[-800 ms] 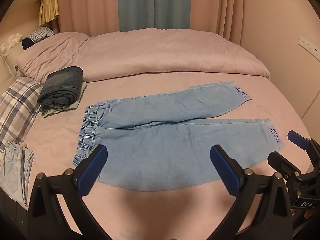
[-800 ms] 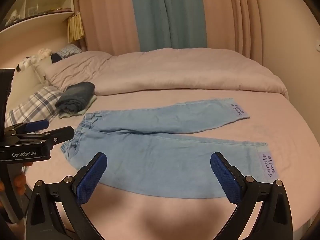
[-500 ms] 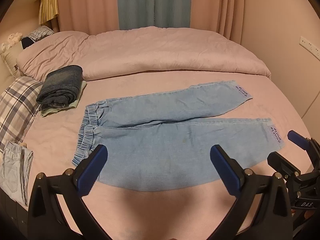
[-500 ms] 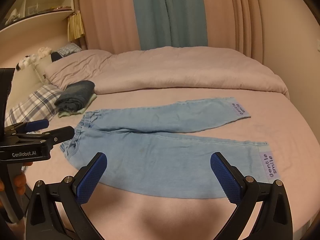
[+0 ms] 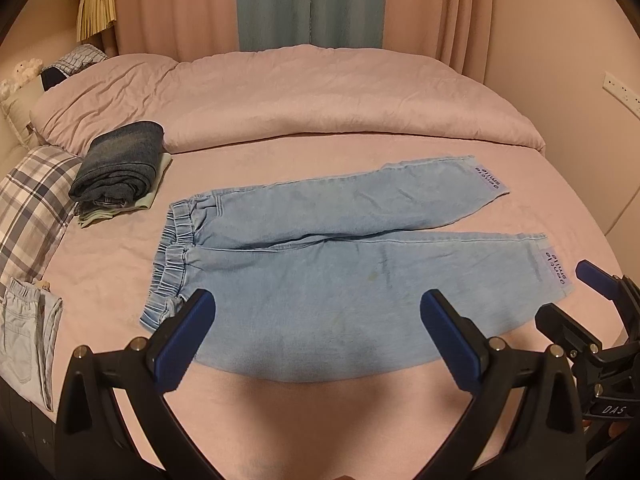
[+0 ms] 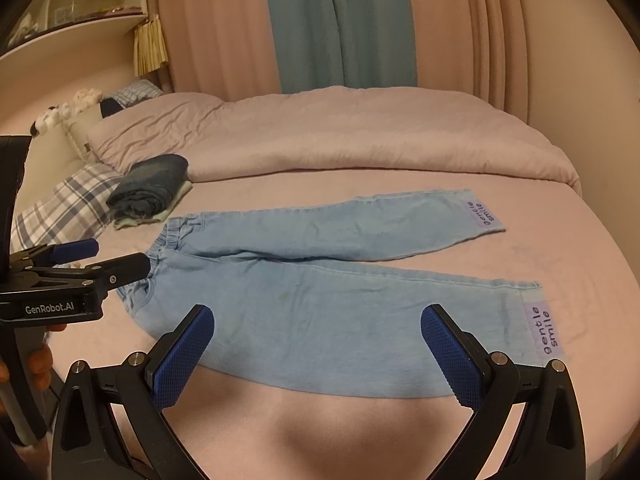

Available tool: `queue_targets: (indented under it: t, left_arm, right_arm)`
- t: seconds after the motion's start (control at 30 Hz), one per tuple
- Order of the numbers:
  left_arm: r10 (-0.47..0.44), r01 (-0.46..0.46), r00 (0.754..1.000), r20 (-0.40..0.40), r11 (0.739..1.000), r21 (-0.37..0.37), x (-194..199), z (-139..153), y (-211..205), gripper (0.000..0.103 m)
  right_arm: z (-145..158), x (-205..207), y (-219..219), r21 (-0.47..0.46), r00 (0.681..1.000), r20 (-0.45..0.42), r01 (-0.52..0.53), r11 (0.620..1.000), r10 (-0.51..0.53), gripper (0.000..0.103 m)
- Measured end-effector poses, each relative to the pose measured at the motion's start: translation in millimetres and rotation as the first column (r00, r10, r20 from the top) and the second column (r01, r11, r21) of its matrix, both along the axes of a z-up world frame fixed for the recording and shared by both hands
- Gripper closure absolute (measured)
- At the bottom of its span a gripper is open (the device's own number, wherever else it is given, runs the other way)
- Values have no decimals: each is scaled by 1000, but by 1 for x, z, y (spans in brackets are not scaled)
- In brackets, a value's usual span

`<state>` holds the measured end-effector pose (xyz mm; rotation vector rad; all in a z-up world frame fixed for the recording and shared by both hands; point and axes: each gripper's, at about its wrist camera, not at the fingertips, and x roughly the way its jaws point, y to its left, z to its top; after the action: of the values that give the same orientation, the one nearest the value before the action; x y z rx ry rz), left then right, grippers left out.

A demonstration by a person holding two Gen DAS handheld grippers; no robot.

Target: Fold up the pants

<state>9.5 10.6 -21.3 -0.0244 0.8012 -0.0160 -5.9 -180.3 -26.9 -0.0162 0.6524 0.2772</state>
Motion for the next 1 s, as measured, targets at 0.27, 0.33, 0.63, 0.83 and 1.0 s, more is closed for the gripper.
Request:
queue_targets:
  t: [0.27,0.33,0.63,0.83,1.0]
  left_arm:
    - [0,-1,999,37,1000,16,3,1,-2,0]
    - [0,-1,999,35,1000,15,3,1,-2,0]
    - [1,-1,999,32,1000,16,4,1,-2,0]
    - [0,0,1000,14,1000,-16,5,-2,0,0]
    - [28,-40,997,-73,986,-164,13,-19,14,0]
  right_arm:
    - [-1,2,-1,1,1000,15,-1,1000,1,0]
    - [-1,2,-1,1,1000,18,1,1000,-1,0]
    - [0,2,-2,-5,1000,10,-1,1000,1,0]
    - [0,3,-2,-14,1000,12,-1,1000,1,0]
    - [-6,4,-1,-13,1000,4,-3,1000,3,0]
